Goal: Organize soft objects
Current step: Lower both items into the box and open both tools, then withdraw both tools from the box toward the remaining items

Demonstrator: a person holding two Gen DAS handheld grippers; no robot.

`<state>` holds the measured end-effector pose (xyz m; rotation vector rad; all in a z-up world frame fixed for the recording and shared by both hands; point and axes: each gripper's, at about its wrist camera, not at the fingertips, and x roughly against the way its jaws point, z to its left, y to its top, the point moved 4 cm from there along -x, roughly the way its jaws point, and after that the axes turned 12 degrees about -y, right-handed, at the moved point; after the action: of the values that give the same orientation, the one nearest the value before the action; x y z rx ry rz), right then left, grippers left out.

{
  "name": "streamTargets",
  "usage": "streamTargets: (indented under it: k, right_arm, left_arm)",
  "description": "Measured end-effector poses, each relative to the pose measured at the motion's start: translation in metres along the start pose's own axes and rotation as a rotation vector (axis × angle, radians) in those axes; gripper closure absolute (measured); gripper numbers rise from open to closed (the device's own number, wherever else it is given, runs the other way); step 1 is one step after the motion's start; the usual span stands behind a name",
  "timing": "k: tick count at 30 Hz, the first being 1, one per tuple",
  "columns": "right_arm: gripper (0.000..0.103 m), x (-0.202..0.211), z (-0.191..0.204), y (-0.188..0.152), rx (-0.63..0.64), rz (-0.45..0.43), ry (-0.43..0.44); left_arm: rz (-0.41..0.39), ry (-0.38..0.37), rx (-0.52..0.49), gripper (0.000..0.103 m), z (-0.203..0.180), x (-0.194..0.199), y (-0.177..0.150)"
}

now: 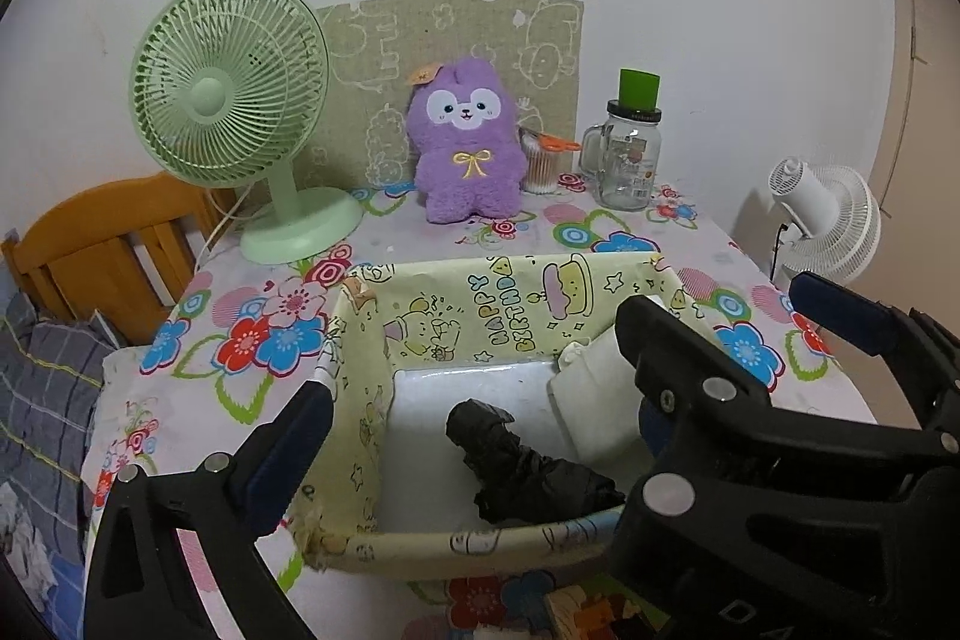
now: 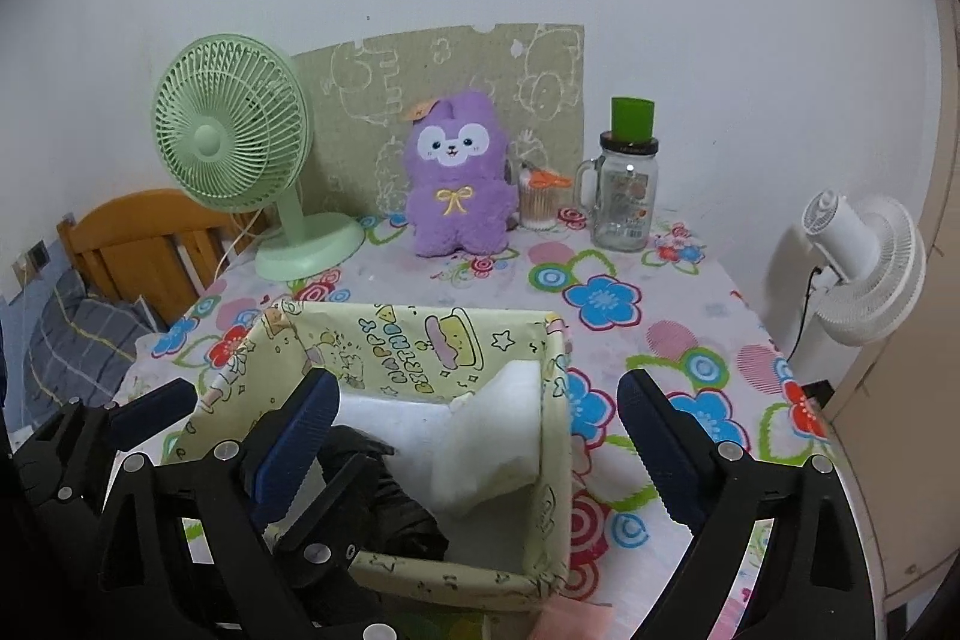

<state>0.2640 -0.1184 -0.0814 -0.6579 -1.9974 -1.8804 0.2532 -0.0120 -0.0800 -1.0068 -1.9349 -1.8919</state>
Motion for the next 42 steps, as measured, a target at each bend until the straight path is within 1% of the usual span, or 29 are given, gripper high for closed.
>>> streamTargets:
  k: [4, 8, 13, 19, 23, 27, 32, 36, 39, 42]
  right_arm:
    - [0.007, 0.011, -0.002, -0.001, 0.002, -0.008, 0.001]
    - [0.007, 0.024, -0.004, -0.003, 0.008, -0.023, 0.000]
    - [0.007, 0.037, -0.010, -0.004, -0.007, -0.027, 0.008]
    - [0.007, 0.057, -0.015, -0.009, 0.002, -0.047, -0.002]
    - [0.007, 0.070, -0.017, -0.013, 0.004, -0.059, -0.002]
    - [0.007, 0.083, -0.018, -0.018, 0.003, -0.067, 0.003]
    - [0.007, 0.096, -0.019, -0.028, 0.002, -0.068, 0.012]
    - [0.007, 0.105, -0.019, -0.036, 0.001, -0.072, 0.020]
    - [0.007, 0.112, -0.018, -0.041, 0.009, -0.080, 0.016]
    - [0.007, 0.118, -0.019, -0.047, 0.007, -0.084, 0.009]
  left_arm:
    - [-0.001, 0.012, 0.004, 0.000, -0.004, 0.008, -0.003]
    - [-0.020, 0.022, 0.003, 0.000, -0.008, 0.019, -0.005]
    - [-0.029, 0.000, 0.010, 0.000, -0.015, 0.032, -0.009]
    - [-0.049, 0.045, -0.017, 0.000, -0.027, 0.050, -0.015]
    - [-0.063, 0.023, -0.018, 0.000, -0.033, 0.062, -0.021]
    - [-0.086, 0.027, -0.018, 0.000, -0.037, 0.074, -0.028]
    - [-0.087, 0.034, -0.019, 0.000, -0.041, 0.082, -0.036]
    - [-0.094, 0.018, -0.020, 0.000, -0.044, 0.088, -0.043]
    - [-0.134, 0.014, -0.029, 0.000, -0.047, 0.097, -0.050]
    - [-0.142, -0.002, -0.039, 0.000, -0.051, 0.101, -0.056]
